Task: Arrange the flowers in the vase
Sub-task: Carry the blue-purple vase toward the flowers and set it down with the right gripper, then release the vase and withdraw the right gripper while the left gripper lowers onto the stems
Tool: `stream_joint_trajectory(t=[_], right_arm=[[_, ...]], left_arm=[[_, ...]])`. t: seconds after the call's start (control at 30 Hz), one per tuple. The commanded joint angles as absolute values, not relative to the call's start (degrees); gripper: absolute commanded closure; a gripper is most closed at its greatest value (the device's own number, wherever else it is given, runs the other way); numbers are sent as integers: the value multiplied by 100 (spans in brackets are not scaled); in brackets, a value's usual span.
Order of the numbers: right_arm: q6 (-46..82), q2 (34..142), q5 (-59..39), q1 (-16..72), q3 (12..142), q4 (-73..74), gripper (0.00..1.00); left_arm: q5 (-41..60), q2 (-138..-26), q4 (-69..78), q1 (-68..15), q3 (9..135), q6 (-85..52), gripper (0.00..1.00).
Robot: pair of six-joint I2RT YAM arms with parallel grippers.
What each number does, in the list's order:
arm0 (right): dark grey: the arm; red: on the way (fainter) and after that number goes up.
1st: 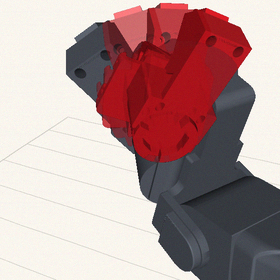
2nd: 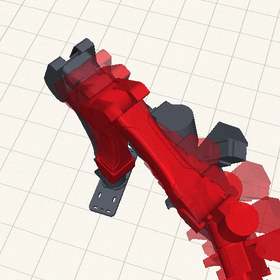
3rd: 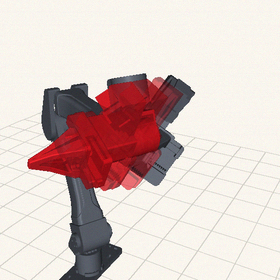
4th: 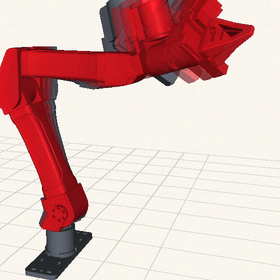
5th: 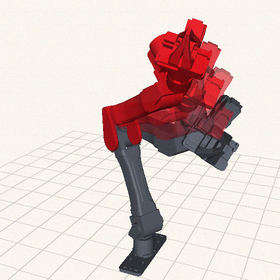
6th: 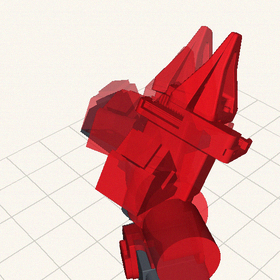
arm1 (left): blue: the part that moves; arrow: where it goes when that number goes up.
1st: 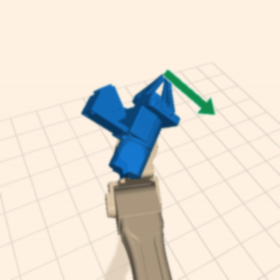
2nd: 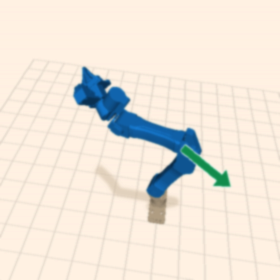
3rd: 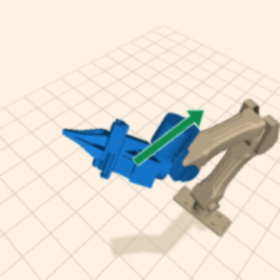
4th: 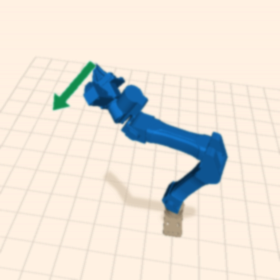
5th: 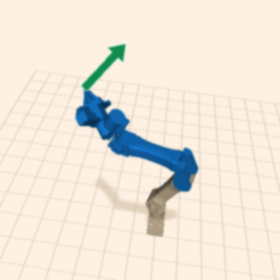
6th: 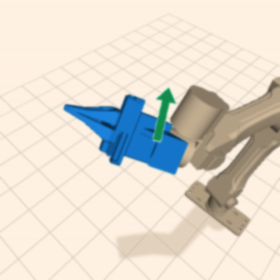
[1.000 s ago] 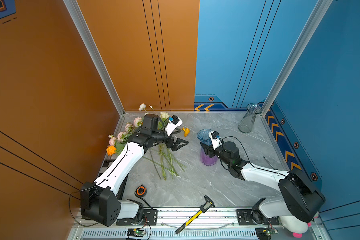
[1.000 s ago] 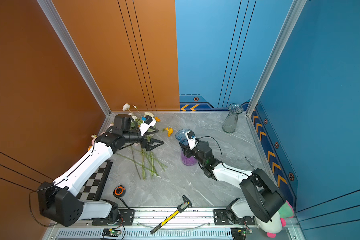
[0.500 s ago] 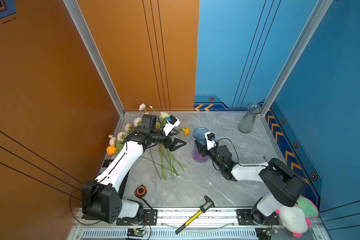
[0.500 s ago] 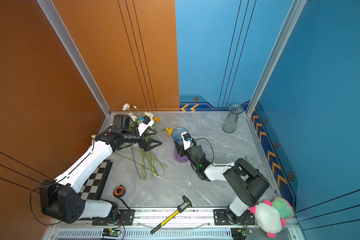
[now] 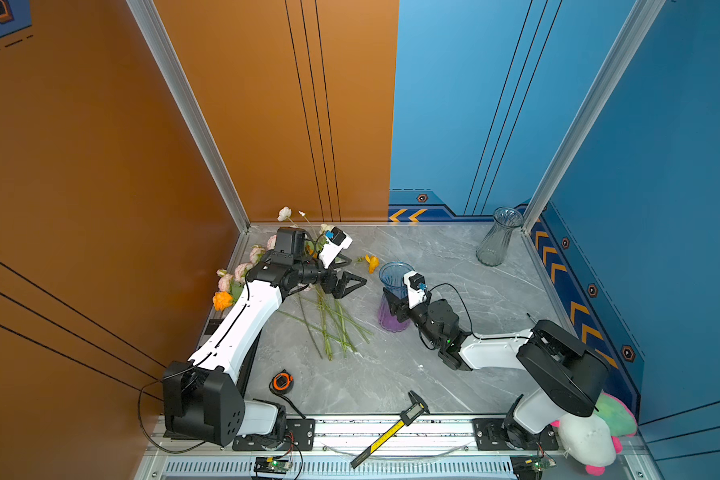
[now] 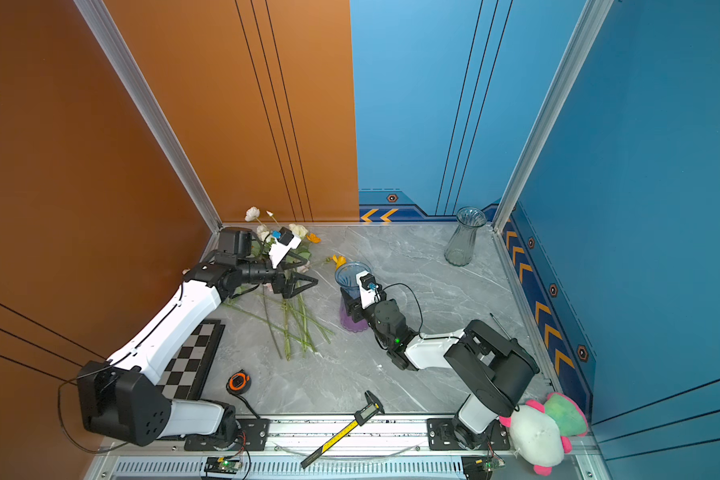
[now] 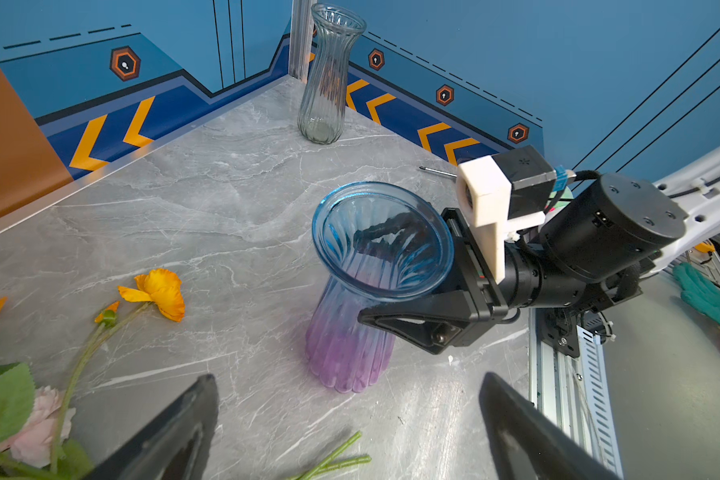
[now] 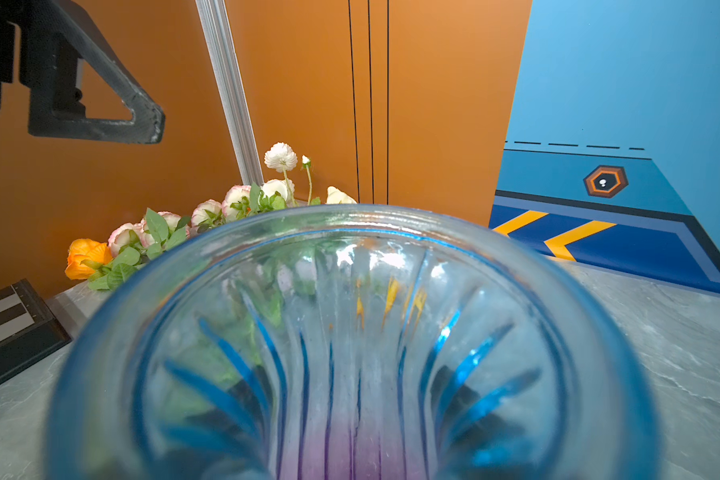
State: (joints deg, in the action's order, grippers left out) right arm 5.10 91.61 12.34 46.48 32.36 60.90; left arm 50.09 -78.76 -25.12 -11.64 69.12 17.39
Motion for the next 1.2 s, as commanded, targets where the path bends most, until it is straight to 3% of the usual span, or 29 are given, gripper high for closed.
stream_joint_trajectory(t=[0.0, 0.07, 0.27, 0.47, 0.67, 0.8, 0.9, 1.1, 1.17], right_arm=[[459, 8788, 1541, 4758, 3176, 5886, 25], [429, 8712, 1601, 4789, 3059, 5862, 19], [461, 8411, 1742, 4838, 2765, 5590, 16], [566, 7729, 1687, 5056, 2661, 4116, 7], [1003, 6396, 1482, 5211, 2318, 2201, 0], [1321, 5244, 1569, 5277, 2247, 750, 0], [1489, 4428, 1988, 5292, 2334, -96, 0], [1380, 3564, 3013, 5198, 3287, -1050, 0], [1203, 3591, 2720, 5012, 3684, -1301, 0]], left_arm=[[5175, -7888, -2608, -1106, 7075, 1789, 2], [5151, -7894, -2609, -1107, 7080, 1793, 2], [5185, -7923, -2610, -1086, 7099, 1776, 2], [5082, -7871, -2606, -1002, 7128, 1792, 2], [3854, -7864, -2005, -943, 7051, 1380, 2], [2846, -8083, -1390, -765, 7079, -42, 2], [2869, -8602, -2017, -651, 7786, -640, 2], [1758, -8816, -2212, -788, 7508, -1372, 2], [1645, -8659, -2165, -714, 7041, -1921, 2]])
